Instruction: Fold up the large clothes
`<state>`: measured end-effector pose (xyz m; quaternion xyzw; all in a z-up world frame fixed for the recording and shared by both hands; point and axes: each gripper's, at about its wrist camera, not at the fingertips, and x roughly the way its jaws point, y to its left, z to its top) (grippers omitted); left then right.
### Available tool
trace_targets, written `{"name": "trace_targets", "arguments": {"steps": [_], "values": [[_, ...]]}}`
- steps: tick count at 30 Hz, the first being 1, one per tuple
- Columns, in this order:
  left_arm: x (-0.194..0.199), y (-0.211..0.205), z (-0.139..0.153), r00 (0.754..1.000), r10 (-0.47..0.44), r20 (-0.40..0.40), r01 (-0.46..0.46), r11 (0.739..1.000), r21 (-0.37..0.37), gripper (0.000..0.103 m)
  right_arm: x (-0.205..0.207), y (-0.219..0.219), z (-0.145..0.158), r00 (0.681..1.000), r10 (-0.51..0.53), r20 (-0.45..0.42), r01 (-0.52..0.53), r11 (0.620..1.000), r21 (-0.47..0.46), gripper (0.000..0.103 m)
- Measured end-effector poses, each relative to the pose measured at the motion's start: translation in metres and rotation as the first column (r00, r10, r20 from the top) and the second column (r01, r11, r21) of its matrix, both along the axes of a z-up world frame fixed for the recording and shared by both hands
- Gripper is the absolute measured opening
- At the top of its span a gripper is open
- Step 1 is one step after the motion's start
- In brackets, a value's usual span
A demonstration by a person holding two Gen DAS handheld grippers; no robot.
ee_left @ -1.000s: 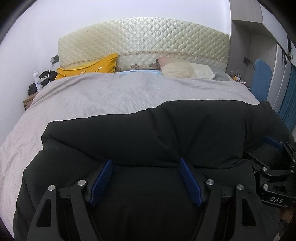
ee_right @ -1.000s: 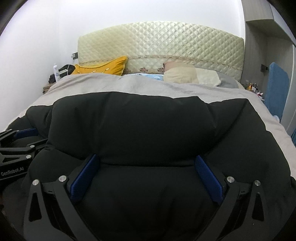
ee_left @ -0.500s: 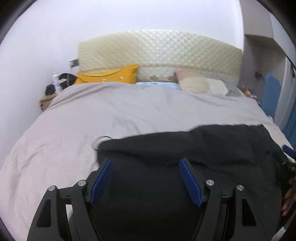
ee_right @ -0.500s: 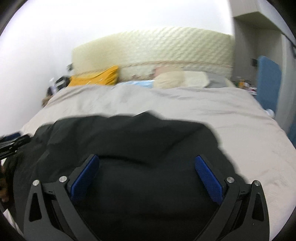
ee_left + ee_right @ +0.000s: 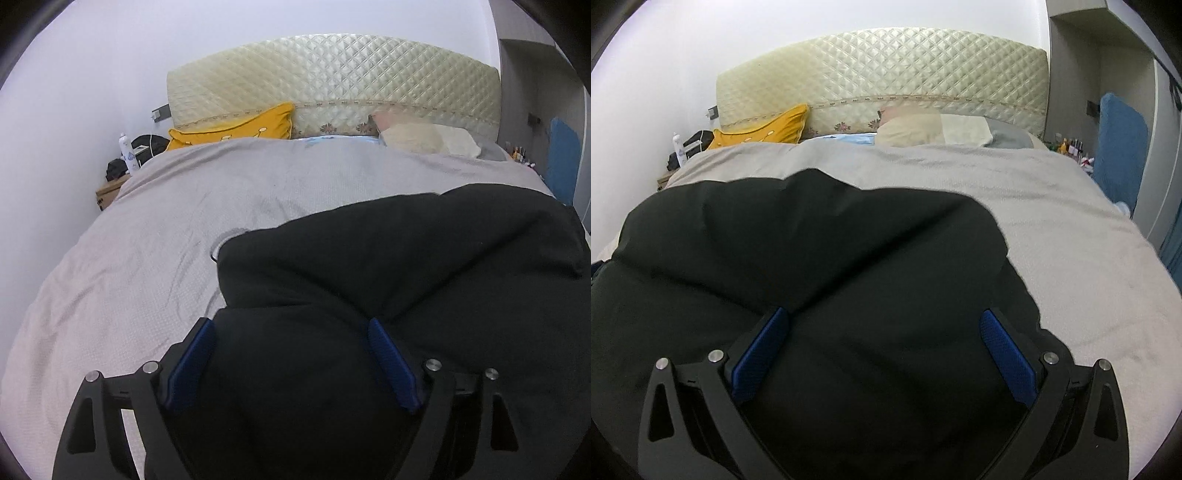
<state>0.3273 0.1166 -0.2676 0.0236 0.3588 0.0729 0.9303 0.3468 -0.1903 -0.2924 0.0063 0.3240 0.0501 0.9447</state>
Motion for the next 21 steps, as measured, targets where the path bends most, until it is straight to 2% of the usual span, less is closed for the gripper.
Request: {"name": "trace_targets", "arguments": {"steps": [5,9,12,14,17,21], "values": [[0.0,0.003,-0.003,1.0,0.003,0.008,-0.002,1.0,-0.028,0.085,0.004,-0.002,-0.009,1.0,0.002,-0.006,-0.002,1.0,0.023,0.103],[-0.002,-0.002,-0.003,1.0,0.011,0.006,-0.011,1.0,0.002,0.085,0.001,-0.002,-0.008,1.0,-0.012,-0.005,0.012,1.0,0.029,0.103],[-0.007,-0.006,0.003,1.0,0.029,0.007,-0.029,0.999,0.03,0.085,-0.006,-0.001,-0.001,0.998,-0.062,0.012,0.061,0.998,0.017,0.103],[-0.012,-0.007,0.012,1.0,0.028,0.007,-0.028,0.999,0.026,0.085,-0.011,0.0,0.008,0.997,-0.078,0.022,0.078,0.997,0.012,0.103],[-0.024,-0.014,0.032,0.999,-0.019,0.045,0.018,1.0,0.011,0.085,-0.025,-0.006,0.038,0.993,-0.104,0.058,0.098,0.991,0.094,0.103],[-0.05,-0.031,0.074,0.99,-0.039,0.134,0.036,0.999,0.025,0.087,-0.046,0.001,0.081,0.988,-0.087,0.128,0.078,0.994,0.076,0.103]]}}
